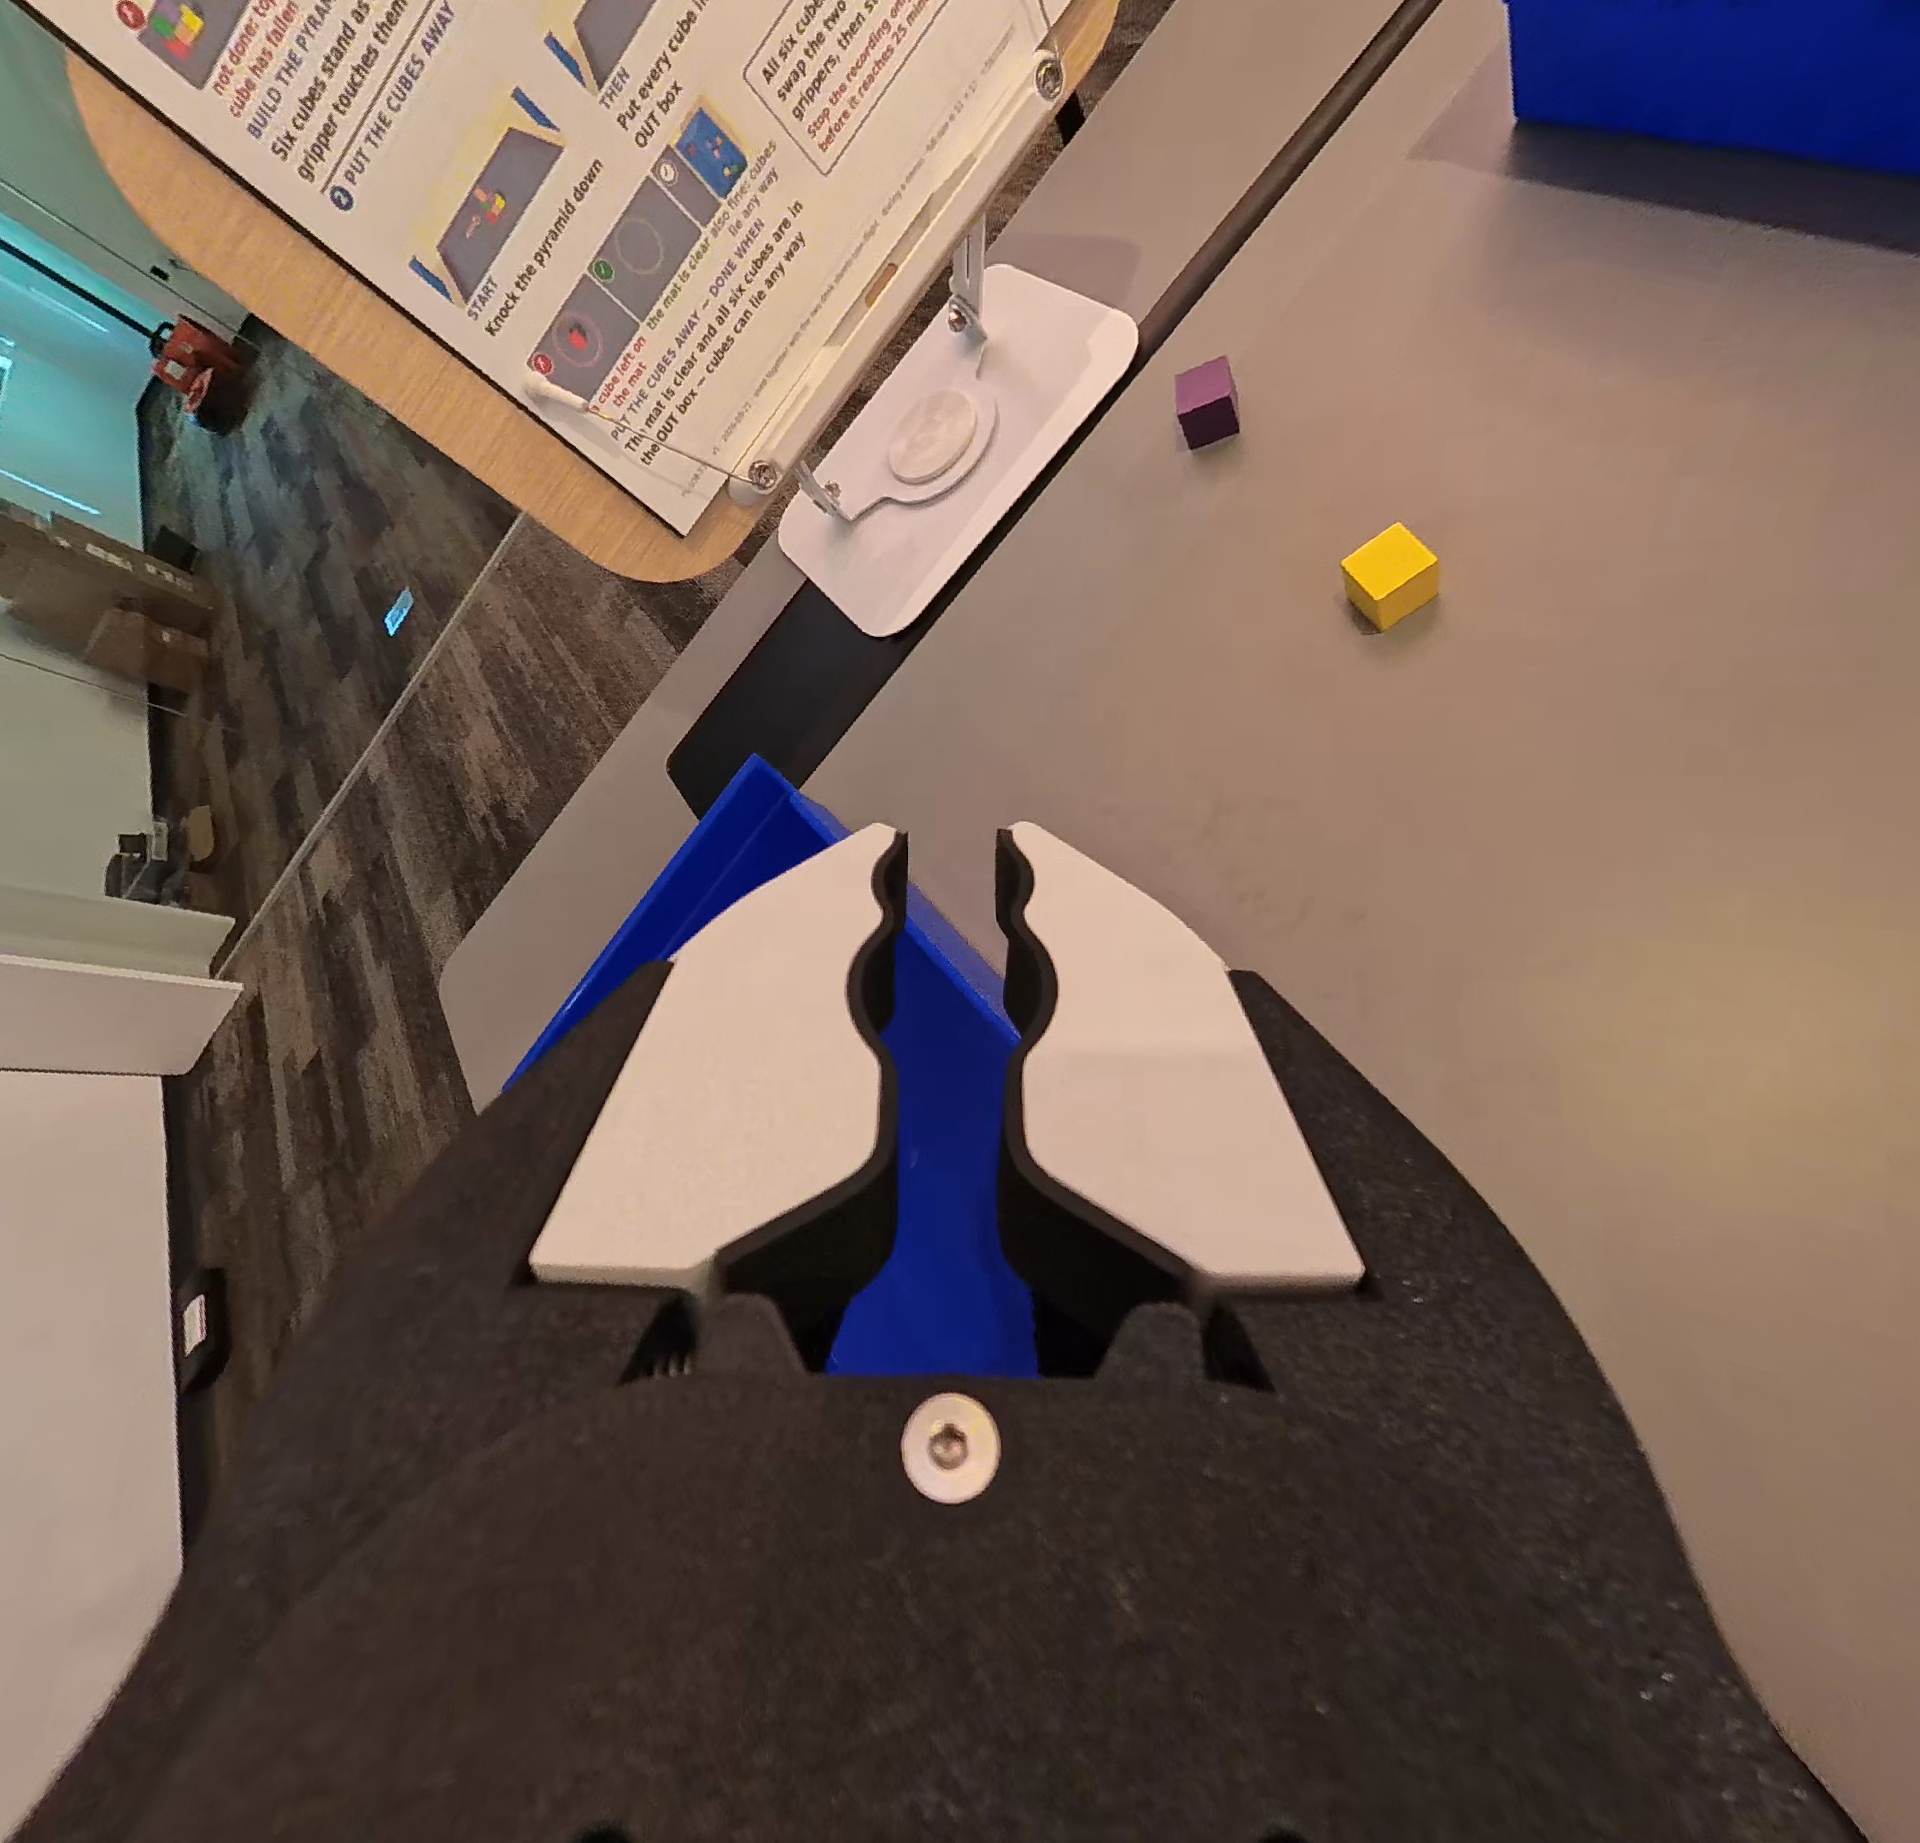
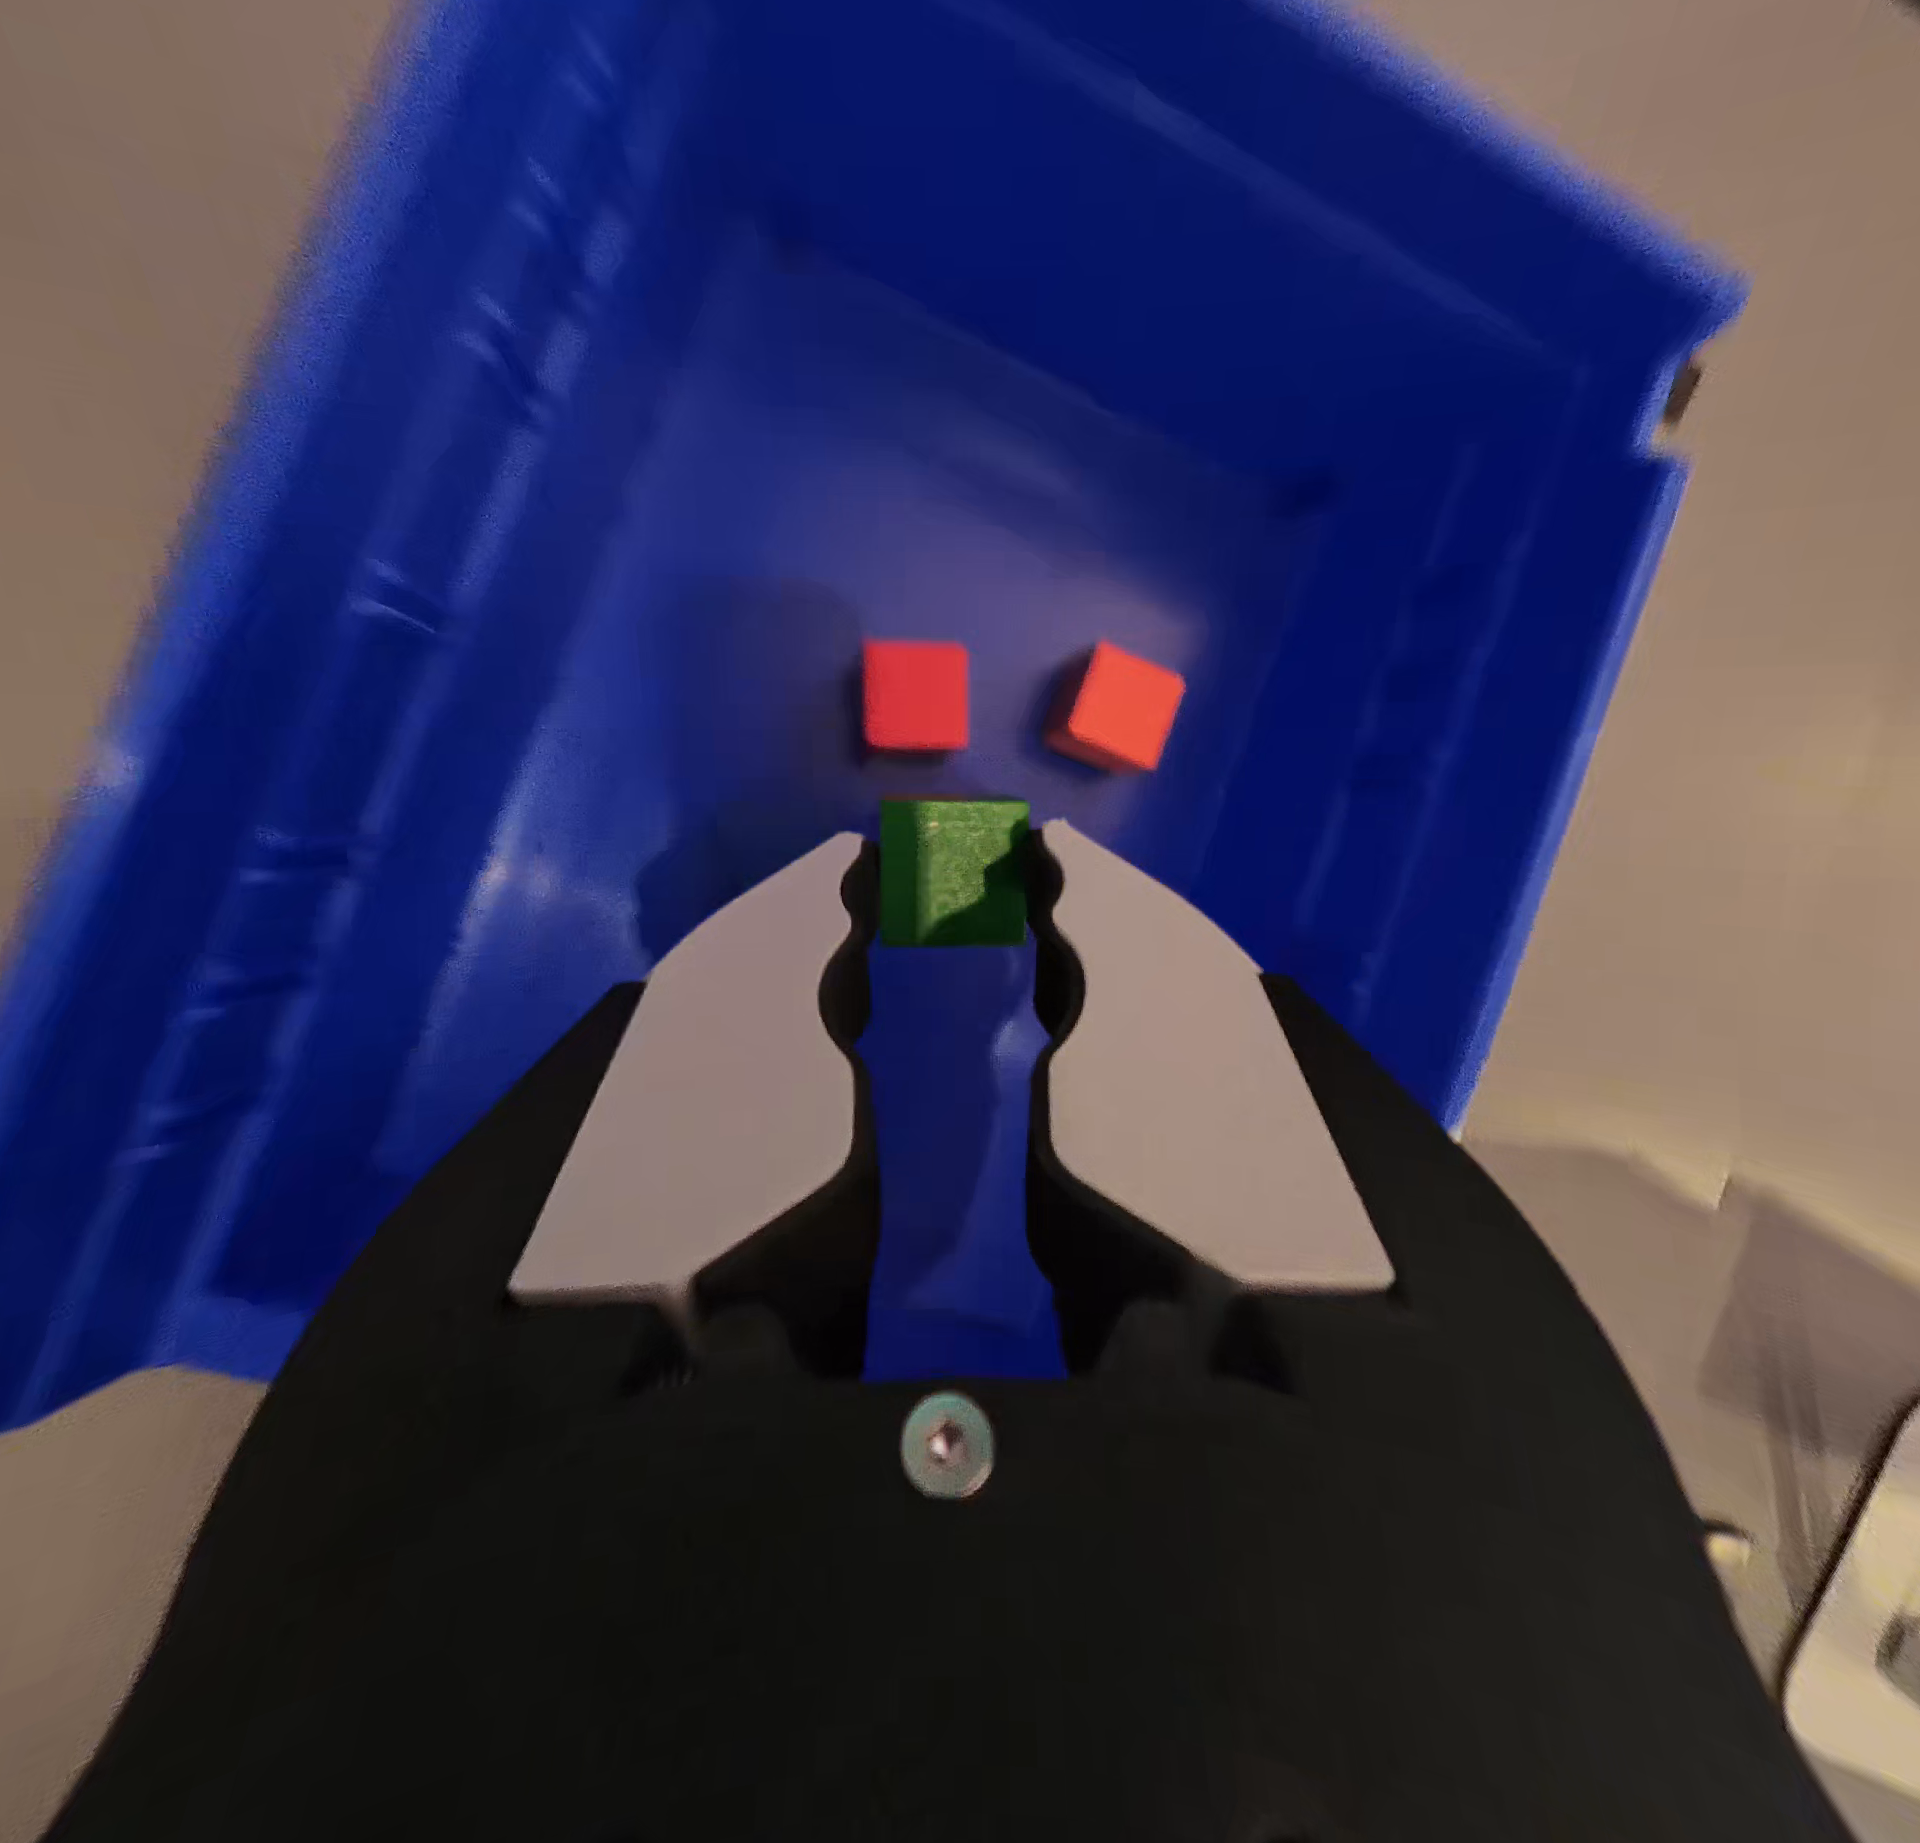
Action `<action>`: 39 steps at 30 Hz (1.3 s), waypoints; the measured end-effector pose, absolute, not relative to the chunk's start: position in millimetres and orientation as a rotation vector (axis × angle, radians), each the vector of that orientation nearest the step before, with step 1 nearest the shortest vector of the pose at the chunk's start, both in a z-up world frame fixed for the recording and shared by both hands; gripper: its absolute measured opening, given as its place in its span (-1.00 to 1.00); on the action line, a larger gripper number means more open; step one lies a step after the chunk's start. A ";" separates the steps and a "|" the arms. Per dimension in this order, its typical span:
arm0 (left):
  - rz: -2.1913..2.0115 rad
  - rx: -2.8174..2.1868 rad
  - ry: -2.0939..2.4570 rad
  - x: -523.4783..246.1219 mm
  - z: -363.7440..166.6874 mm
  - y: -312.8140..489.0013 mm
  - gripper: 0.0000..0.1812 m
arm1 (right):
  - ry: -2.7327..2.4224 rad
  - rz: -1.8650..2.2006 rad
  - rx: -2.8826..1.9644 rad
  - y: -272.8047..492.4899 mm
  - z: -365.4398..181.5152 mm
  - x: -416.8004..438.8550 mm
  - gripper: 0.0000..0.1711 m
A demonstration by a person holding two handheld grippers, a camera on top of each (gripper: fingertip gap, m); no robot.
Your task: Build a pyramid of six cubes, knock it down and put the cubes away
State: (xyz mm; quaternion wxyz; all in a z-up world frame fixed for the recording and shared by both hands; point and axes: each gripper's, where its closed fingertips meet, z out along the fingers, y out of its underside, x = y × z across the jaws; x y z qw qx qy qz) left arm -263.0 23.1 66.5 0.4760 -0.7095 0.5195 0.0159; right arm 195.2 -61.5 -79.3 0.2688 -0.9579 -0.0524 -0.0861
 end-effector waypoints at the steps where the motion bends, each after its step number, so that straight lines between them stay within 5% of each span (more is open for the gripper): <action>1: 0.042 -1.736 1.270 -263.0 66.0 23.4 -0.82 | -0.108 -0.242 -2.617 -66.3 -91.1 202.7 -0.66; 13: 0.059 -1.757 1.280 -263.7 60.4 27.3 -0.82 | 0.068 -0.201 -2.750 -74.0 -142.8 226.4 -0.55; 18: 0.102 -1.746 1.269 -264.6 61.5 32.4 -0.82 | 0.011 -0.284 -2.448 -53.5 -59.1 197.7 -0.59; 22: 0.243 -1.724 1.195 -265.0 66.1 49.3 -0.84 | -0.443 -0.085 -2.183 -20.8 0.9 73.2 -0.50; 28: 0.606 -1.646 1.066 -275.9 75.4 77.0 -0.86 | -1.028 0.135 -2.153 2.5 -51.9 -62.6 -0.44; 39: 0.729 -1.628 1.148 -258.4 56.1 79.2 -0.84 | -1.202 0.206 -2.207 42.2 -118.5 -100.4 -0.23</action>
